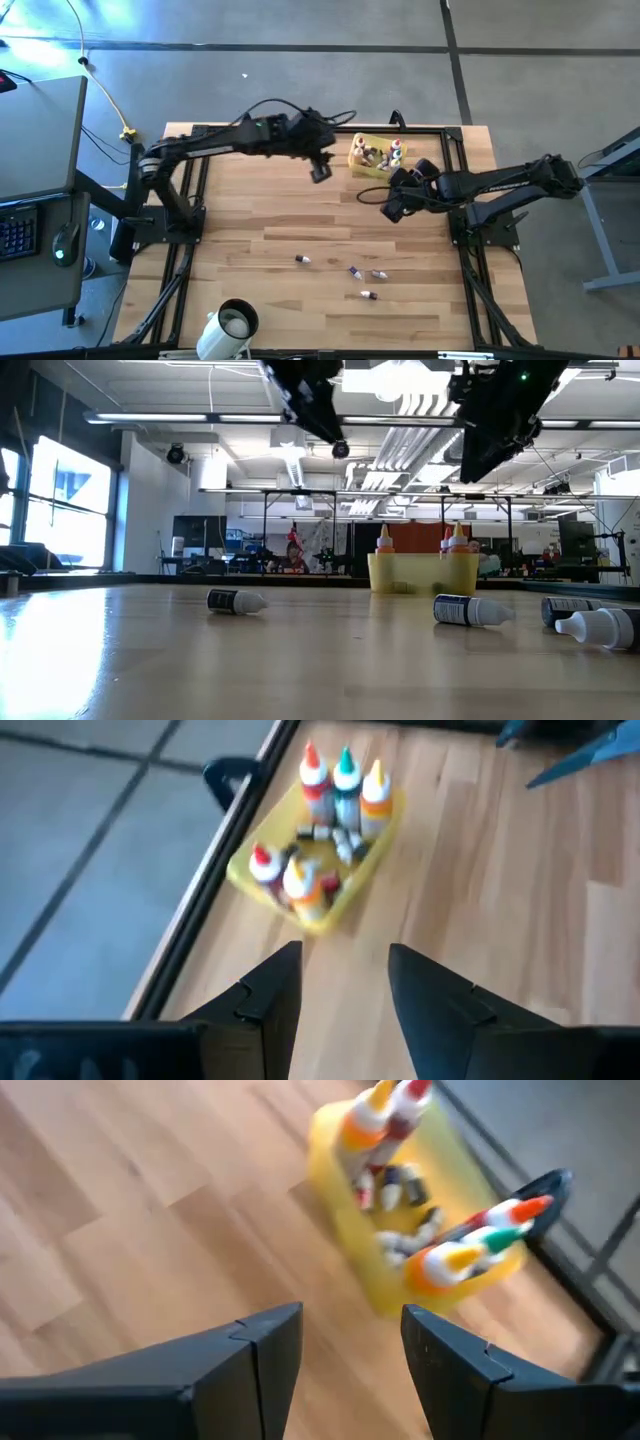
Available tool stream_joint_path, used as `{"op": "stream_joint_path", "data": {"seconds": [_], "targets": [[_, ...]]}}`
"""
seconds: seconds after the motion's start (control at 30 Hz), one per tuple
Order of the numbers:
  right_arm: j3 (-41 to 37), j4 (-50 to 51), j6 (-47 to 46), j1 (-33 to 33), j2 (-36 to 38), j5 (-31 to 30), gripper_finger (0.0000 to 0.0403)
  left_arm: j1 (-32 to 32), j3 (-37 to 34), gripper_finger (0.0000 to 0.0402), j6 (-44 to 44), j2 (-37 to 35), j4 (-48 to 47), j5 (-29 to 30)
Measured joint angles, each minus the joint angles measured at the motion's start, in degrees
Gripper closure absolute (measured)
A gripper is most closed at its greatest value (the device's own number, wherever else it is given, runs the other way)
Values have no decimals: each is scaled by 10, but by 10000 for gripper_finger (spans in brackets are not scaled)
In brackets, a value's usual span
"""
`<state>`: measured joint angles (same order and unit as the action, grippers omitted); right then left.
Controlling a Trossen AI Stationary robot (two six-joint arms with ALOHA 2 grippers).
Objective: Pick & Place food coloring
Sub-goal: Put the small orange food coloring bottle into the yellow bin
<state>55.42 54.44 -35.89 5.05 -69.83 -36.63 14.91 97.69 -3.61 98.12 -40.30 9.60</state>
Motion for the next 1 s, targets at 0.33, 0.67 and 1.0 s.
{"op": "stream_joint_path", "data": {"seconds": [0.33, 0.67, 1.0], "targets": [[-70, -148, 61, 52, -20, 102, 256, -68, -105, 255, 20, -159, -53, 39], [-157, -429, 109, 60, -19, 235, 276, -85, -469, 255, -36, -293, 298, -116], [-232, -612, 152, 121, -19, 238, 277, -86, -560, 255, -65, -267, 452, -197]]}}
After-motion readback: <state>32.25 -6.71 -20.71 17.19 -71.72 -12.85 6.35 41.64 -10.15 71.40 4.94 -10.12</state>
